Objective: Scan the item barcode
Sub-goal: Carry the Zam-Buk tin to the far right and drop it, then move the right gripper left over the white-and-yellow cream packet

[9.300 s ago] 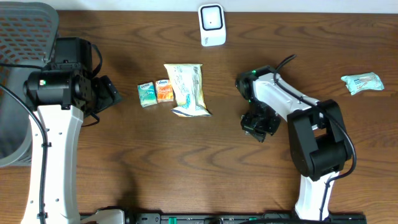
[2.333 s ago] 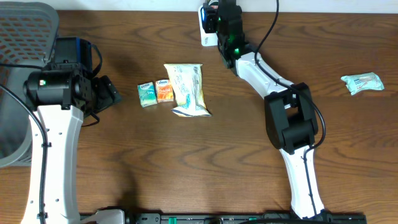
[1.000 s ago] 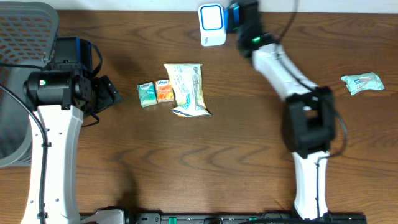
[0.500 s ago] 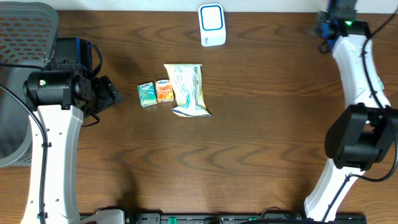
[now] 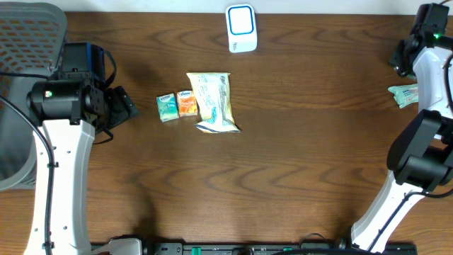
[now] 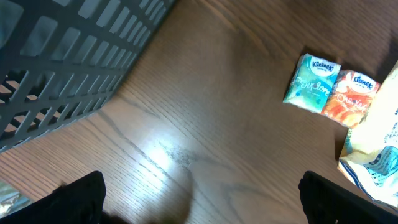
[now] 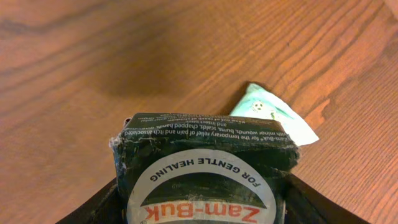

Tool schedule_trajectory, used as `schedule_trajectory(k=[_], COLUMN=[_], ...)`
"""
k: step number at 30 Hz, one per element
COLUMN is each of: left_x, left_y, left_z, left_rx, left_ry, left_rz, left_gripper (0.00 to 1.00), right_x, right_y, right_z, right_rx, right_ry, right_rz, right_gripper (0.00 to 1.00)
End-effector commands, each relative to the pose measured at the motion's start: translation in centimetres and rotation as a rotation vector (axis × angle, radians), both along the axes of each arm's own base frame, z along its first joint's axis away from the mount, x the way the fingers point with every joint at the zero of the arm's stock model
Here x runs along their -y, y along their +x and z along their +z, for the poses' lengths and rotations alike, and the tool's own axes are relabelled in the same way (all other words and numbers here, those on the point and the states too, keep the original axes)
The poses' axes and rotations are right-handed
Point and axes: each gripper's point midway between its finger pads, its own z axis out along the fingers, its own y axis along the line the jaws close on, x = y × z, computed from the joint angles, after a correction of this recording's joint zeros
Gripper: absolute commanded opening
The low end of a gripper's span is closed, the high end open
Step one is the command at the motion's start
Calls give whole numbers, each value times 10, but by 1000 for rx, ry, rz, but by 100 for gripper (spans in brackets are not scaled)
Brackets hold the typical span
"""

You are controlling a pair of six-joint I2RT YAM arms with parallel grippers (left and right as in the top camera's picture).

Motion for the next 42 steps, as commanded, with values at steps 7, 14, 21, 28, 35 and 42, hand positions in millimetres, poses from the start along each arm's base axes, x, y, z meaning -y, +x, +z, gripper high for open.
schedule_trajectory(k=[7,14,21,28,35,42], left_x=[-3,-3,-3,-3,-3,-3], left_y=[-1,-1,-1,-1,-1,-1], left_z=[-1,-1,-1,-1,-1,-1], left_rx=[-5,-5,-5,-5,-5,-5], left_ry=[6,6,6,6,6,6], left_rz=[16,16,16,16,16,16], left_gripper=[98,98,98,98,98,97], right_x=[17,-7,-38,-87,-158,-226], right_y=[-16,-12,-13,-11,-21,-43], right_z=[-13,-22,-20,22,54,46], right_rx=[-44,-33,-30,74,104,-46], right_ry=[13,141,284,500,745,811], right_rz=[-63,0,68,196,380,490], right_gripper=[94,97,99,99,99,99])
